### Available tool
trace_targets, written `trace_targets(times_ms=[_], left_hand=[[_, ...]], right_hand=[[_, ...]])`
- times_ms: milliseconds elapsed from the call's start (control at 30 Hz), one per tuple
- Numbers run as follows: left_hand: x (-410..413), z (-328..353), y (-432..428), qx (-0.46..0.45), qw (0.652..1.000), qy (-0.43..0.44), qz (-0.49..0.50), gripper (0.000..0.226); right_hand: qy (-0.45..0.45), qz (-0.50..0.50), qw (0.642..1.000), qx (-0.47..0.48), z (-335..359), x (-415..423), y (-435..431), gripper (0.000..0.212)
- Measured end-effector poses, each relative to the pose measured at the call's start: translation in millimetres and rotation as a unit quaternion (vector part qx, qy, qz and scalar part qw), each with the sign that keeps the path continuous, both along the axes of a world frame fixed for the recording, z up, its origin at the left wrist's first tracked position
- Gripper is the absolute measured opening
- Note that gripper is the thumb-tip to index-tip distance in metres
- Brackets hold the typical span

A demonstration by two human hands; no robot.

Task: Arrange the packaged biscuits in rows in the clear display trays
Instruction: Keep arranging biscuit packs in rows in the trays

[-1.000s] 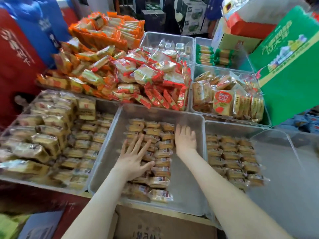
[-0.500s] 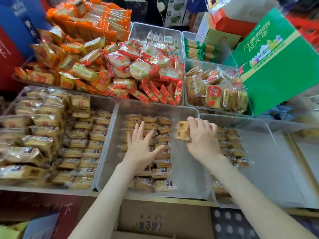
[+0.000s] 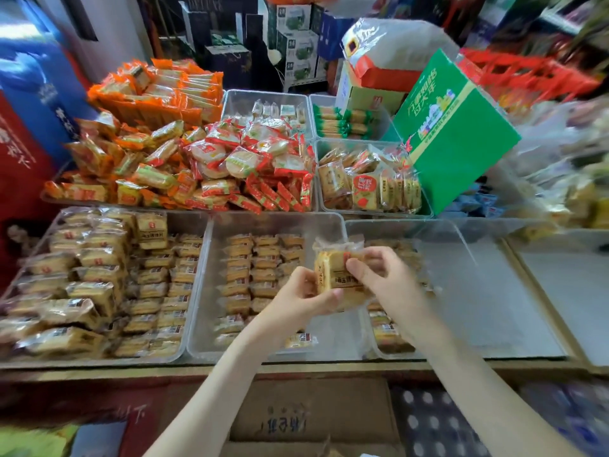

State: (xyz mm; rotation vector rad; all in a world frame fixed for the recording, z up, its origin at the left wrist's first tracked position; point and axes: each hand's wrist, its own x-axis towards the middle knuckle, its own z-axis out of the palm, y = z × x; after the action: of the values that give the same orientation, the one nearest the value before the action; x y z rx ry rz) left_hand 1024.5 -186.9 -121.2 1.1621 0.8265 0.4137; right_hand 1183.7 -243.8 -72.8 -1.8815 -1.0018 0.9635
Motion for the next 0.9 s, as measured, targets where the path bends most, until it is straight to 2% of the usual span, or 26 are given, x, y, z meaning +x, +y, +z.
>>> trace_targets(times_ms=[67,133,233,367,467,533,667,733,800,900], left_hand=[[2,6,-9,-0.005,1.000,0.009,0.013,0.069],[1,13,-14,-0.009,1.000,0.006,0.018,0.073],[0,26,-22,-0.010,1.000,-0.014,0.010,0.079],[3,43,-36,-0.042,0.995,-0.074,0.050,0.054],[6,50,-46,-0.072,0.989,-0.094,0.094,0.040],[11,53,-54,-0.043,0.992,-0.067,0.094,0.031],[23,55,-75,0.053,0.991,0.032,0.120,0.020],[26,53,-84,0.086,0.984,0.076,0.135,0.022],[27,53,-96,0.099,0.977,0.115,0.149,0.024],[24,58,-116,0.106,0.967,0.136,0.185,0.018]], right_hand=[[0.041,-0.011,0.999,0.013,-3,-9,-11,0.024],[0.088,-0.019,0.996,0.027,2,-9,-18,0.015],[0.173,-0.033,0.984,0.035,7,-1,-26,0.021],[0.235,-0.076,0.967,0.062,17,4,-39,0.038],[0.190,-0.075,0.976,0.080,23,6,-50,0.027],[0.127,-0.050,0.987,0.080,22,6,-57,0.024],[0.043,-0.002,0.997,0.057,25,-3,-74,0.039],[-0.034,-0.001,0.998,0.053,22,-8,-81,0.049],[-0.093,-0.030,0.991,0.095,18,-14,-90,0.040],[-0.104,-0.026,0.981,0.160,12,-20,-105,0.022]])
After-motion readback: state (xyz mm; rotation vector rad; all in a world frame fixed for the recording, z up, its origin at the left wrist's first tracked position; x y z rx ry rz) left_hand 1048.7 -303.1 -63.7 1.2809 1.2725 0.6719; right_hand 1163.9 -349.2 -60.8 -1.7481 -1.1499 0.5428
